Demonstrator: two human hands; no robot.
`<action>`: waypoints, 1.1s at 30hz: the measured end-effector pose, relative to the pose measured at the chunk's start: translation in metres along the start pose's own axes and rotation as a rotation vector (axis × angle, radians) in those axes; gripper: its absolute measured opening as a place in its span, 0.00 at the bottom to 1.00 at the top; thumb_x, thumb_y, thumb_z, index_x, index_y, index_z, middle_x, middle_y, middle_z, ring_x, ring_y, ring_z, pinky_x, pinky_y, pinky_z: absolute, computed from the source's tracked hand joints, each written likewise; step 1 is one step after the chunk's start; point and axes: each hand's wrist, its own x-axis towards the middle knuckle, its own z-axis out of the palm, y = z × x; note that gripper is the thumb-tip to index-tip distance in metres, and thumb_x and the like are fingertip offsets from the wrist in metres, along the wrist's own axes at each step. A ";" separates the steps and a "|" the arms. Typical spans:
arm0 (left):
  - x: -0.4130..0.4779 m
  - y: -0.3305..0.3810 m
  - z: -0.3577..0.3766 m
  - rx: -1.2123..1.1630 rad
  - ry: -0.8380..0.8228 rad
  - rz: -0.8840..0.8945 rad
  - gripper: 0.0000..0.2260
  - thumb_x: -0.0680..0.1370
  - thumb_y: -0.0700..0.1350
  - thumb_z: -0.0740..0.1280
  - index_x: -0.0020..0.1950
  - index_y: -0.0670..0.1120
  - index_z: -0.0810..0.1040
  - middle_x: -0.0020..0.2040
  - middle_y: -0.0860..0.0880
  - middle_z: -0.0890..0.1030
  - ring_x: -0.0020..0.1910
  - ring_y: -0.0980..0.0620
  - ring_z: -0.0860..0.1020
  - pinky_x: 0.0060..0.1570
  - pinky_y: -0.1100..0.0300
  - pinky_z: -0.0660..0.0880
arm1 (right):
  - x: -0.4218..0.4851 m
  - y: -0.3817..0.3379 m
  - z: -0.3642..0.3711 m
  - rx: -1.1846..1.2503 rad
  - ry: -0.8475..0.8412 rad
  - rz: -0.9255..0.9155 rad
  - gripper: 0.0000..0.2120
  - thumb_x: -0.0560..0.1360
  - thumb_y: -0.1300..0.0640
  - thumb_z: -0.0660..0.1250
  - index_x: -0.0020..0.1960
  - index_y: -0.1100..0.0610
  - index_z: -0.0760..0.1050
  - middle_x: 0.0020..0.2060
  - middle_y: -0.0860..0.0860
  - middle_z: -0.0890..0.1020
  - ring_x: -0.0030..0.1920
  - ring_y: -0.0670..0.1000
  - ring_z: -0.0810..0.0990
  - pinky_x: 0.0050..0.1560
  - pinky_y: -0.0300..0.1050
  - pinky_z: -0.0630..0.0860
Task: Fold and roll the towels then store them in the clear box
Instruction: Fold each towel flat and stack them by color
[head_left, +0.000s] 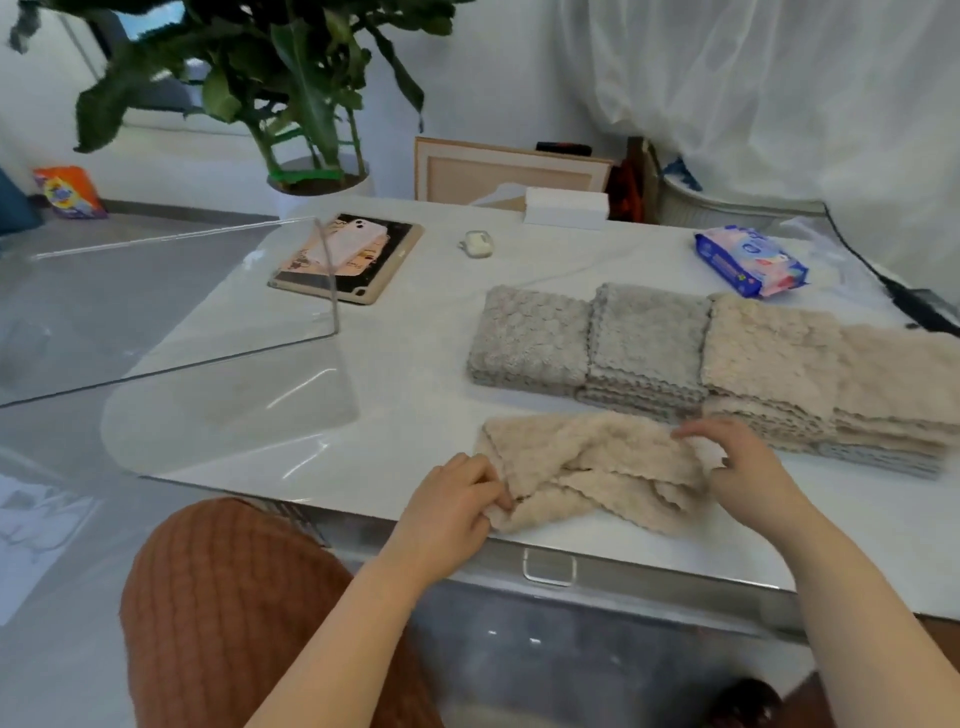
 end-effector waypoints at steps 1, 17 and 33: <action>0.004 0.005 0.006 -0.047 -0.027 0.018 0.15 0.66 0.42 0.55 0.42 0.50 0.80 0.46 0.53 0.77 0.46 0.52 0.73 0.41 0.56 0.72 | -0.007 0.004 -0.004 -0.029 -0.019 -0.013 0.27 0.69 0.74 0.62 0.65 0.55 0.73 0.67 0.55 0.68 0.69 0.56 0.65 0.63 0.47 0.63; 0.035 0.022 -0.004 0.160 0.354 0.078 0.21 0.64 0.29 0.58 0.46 0.46 0.84 0.44 0.48 0.79 0.40 0.48 0.73 0.37 0.55 0.68 | -0.010 0.037 0.006 0.663 0.482 0.158 0.15 0.73 0.65 0.60 0.44 0.47 0.79 0.41 0.50 0.82 0.43 0.53 0.79 0.43 0.48 0.73; 0.093 0.083 0.022 -0.799 0.060 -0.699 0.10 0.75 0.44 0.70 0.54 0.48 0.74 0.42 0.46 0.76 0.37 0.52 0.74 0.36 0.64 0.72 | -0.021 0.044 -0.023 0.893 0.255 0.261 0.19 0.75 0.71 0.56 0.54 0.53 0.79 0.39 0.56 0.79 0.37 0.54 0.76 0.38 0.46 0.72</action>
